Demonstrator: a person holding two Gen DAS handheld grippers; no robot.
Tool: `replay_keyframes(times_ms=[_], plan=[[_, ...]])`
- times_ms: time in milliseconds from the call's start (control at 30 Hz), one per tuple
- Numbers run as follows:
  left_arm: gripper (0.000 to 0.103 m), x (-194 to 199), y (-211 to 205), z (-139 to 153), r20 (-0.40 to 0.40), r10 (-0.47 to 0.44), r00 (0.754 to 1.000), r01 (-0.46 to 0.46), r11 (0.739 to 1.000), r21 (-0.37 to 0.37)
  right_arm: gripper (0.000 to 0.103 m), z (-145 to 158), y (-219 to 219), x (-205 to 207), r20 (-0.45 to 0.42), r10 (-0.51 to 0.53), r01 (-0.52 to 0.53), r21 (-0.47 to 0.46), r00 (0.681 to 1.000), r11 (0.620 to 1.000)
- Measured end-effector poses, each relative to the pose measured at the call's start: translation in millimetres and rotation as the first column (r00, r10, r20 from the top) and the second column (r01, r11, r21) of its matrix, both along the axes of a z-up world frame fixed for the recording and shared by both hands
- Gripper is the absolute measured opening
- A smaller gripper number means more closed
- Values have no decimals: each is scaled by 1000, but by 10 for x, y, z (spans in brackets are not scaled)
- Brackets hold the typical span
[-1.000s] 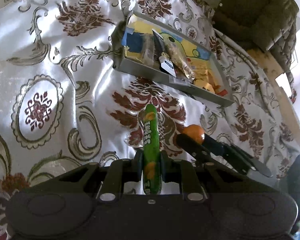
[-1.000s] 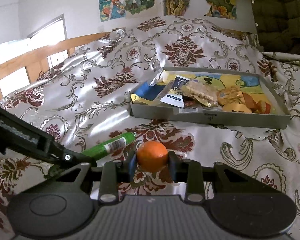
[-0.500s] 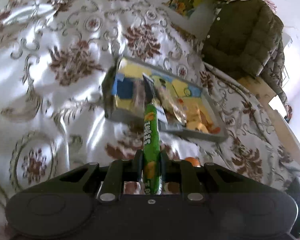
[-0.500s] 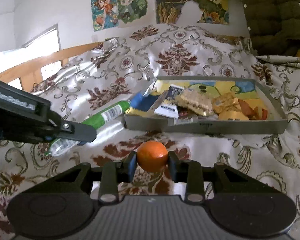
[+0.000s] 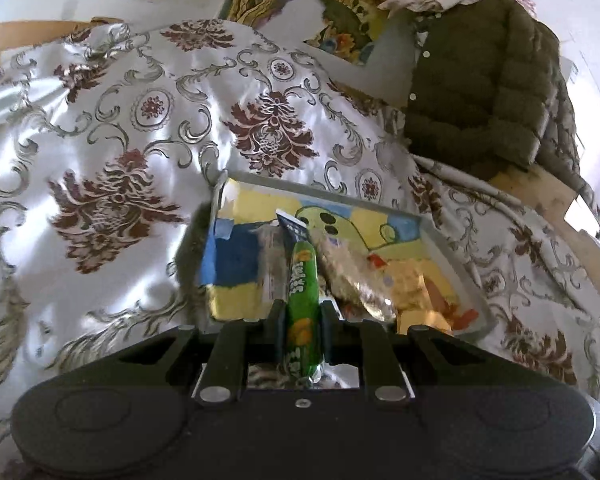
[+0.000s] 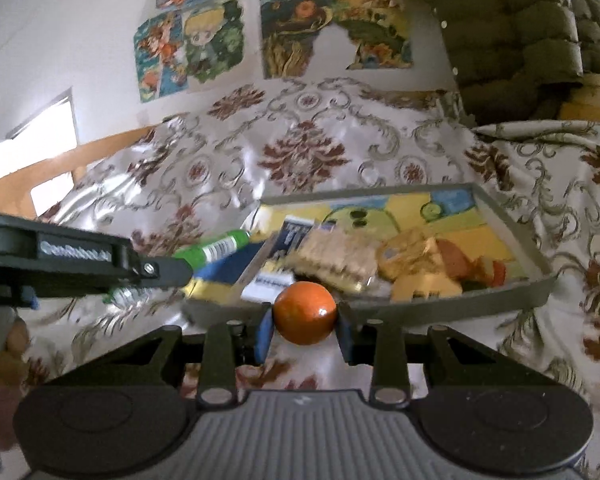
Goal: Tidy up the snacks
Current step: 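Lift and carry the green tube and mandarin over the frog tray with both tools, then open both grippers to drop the tube and mandarin into the tray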
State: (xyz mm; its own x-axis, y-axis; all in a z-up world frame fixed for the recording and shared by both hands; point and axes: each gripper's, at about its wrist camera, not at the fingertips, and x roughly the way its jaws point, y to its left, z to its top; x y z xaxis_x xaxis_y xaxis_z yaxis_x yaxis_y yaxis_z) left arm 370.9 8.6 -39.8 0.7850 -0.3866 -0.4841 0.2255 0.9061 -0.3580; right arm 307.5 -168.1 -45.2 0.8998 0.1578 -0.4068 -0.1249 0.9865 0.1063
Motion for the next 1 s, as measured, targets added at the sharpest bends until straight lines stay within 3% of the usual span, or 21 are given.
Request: replay_keyframes(times_ms=[100,267,600,1000], plan=[[18,145,-15,-71,-3,20,1000,-20,1000,-23,37,18,-47,136,13,-22,22,12,1000,1000],[18,274,-40,-159,22,52,998,-52,999,1,37,-53,-82,384,-2,-49,49,24,999,999],[19,350,-184,-242,66,68,996,-77,986,148,37,-208,-65,700,-1,-82,82,38,997,996],[19,479,-211,-375,4,95,995,-94,979,180,38,-328,-67,761,-20,-103,104,53,995,993]])
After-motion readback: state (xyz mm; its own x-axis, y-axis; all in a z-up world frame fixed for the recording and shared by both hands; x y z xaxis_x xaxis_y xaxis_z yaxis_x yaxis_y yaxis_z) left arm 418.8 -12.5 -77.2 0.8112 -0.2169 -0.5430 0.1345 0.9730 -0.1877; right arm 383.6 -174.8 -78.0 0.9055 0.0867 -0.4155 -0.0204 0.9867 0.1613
